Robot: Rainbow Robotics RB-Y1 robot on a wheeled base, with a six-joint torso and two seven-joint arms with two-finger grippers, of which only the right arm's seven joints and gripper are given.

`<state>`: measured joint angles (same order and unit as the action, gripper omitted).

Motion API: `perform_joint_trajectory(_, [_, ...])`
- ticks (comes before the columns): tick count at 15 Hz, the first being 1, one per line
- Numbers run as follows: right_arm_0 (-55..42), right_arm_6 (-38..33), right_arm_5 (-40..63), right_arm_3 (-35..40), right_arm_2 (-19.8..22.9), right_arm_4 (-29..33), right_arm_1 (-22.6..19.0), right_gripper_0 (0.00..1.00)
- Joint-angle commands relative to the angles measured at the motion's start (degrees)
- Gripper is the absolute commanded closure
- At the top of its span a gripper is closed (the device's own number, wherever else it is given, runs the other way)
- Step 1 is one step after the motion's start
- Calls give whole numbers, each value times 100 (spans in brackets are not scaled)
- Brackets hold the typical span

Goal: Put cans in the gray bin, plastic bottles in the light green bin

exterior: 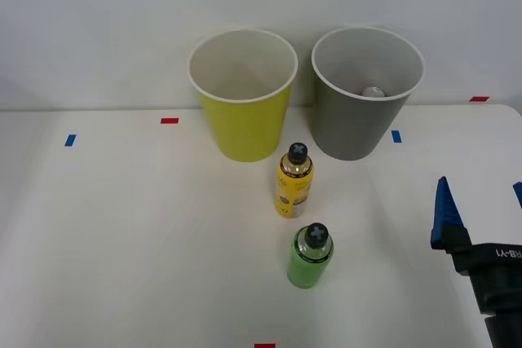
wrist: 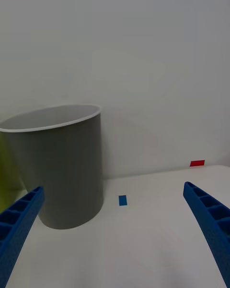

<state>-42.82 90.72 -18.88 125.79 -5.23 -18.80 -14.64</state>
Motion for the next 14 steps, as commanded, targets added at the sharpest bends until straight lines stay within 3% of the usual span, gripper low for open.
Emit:
perform_joint_trajectory(1, [-465,60,-36,-2,-4,122,58,0])
perform_joint_trajectory(14, [-1027,-362,-45,-20,-365,597,910,0])
